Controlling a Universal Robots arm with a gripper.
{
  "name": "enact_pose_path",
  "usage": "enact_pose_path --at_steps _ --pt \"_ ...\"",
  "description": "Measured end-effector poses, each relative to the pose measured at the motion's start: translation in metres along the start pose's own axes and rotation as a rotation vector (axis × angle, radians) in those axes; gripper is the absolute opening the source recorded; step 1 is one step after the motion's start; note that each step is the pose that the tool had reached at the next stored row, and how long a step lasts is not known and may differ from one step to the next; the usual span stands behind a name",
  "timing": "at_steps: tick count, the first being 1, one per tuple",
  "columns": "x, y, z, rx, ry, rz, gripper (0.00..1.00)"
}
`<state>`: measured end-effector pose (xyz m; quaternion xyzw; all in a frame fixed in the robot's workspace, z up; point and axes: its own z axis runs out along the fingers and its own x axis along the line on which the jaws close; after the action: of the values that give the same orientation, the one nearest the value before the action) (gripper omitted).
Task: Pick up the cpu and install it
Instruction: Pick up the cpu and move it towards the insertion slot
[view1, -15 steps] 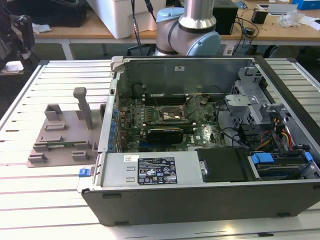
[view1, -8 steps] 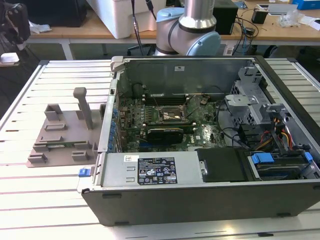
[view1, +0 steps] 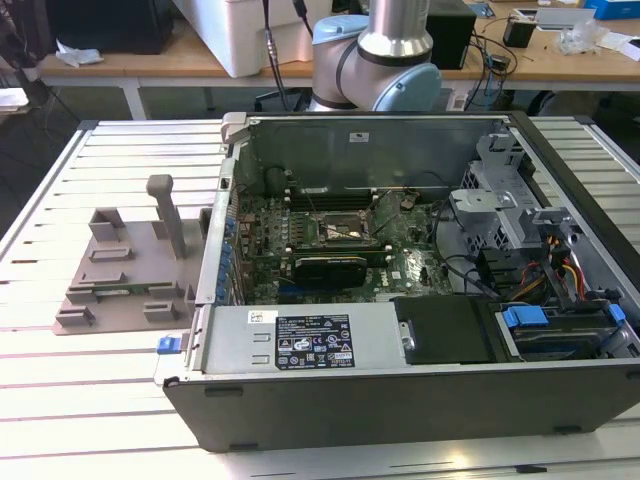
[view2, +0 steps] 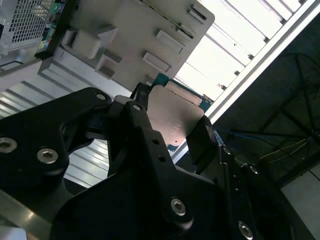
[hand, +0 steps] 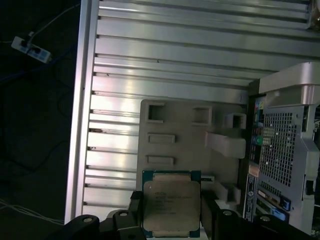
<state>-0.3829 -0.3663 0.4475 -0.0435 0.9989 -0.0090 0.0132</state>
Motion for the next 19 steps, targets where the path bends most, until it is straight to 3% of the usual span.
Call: enact_pose_path --at_steps 6,19 --pt "-0.0006 -0.0003 -0.0226 0.0001 0.0001 0.0 0.55" --pt "-0.0026 -0.0005 -0.0227 -0.0018 0.0 0.0 0.55"
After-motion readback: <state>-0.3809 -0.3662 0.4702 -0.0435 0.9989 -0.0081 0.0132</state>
